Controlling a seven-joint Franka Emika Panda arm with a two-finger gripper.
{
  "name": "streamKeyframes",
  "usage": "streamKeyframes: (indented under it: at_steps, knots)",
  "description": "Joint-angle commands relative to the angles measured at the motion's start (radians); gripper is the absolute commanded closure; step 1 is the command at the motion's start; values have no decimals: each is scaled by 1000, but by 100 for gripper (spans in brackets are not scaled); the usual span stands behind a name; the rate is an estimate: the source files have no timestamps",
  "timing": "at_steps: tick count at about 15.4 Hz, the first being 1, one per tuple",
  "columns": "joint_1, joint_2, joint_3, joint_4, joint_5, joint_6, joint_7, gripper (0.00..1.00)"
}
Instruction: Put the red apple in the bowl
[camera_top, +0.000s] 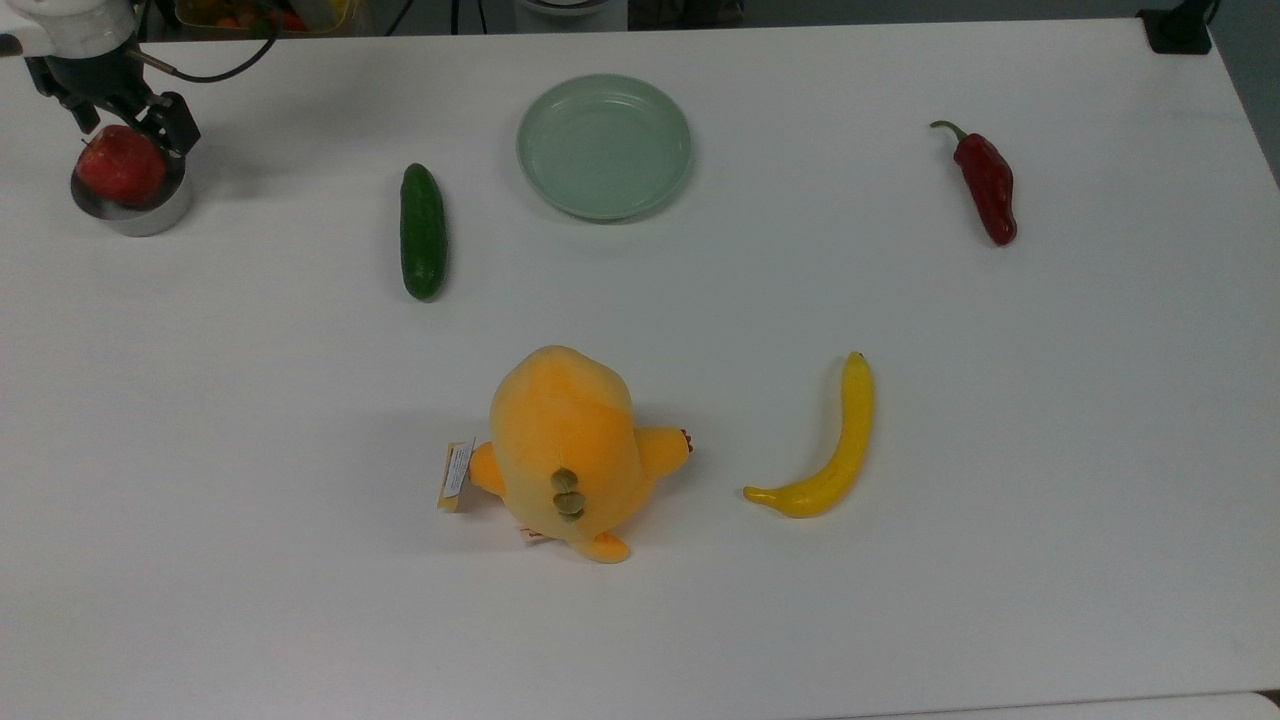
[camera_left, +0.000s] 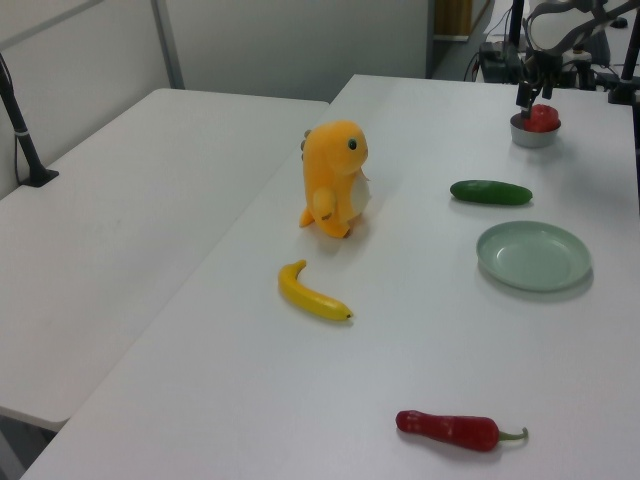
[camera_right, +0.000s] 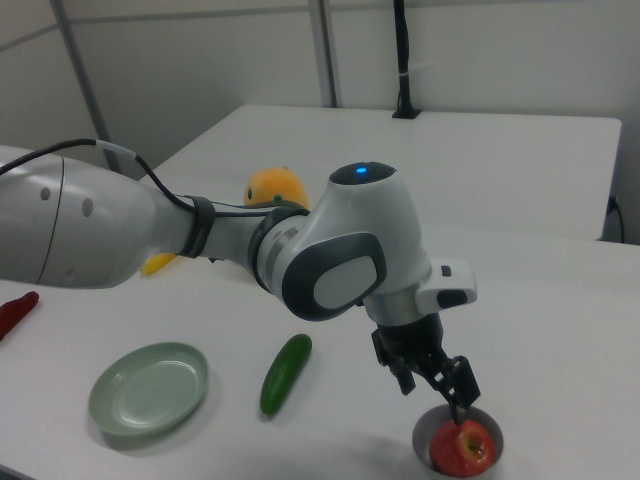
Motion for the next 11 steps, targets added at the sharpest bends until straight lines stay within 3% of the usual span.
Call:
streamKeyframes:
  at_steps: [1, 3, 6, 11]
  knots:
    - [11, -41, 2, -3, 2, -32, 25, 0]
    - [16, -61, 8, 9, 4, -36, 54, 0]
    - [42, -88, 56, 56, 11, -111, 110, 0]
    - [131, -192, 122, 89, 87, -232, 236, 0]
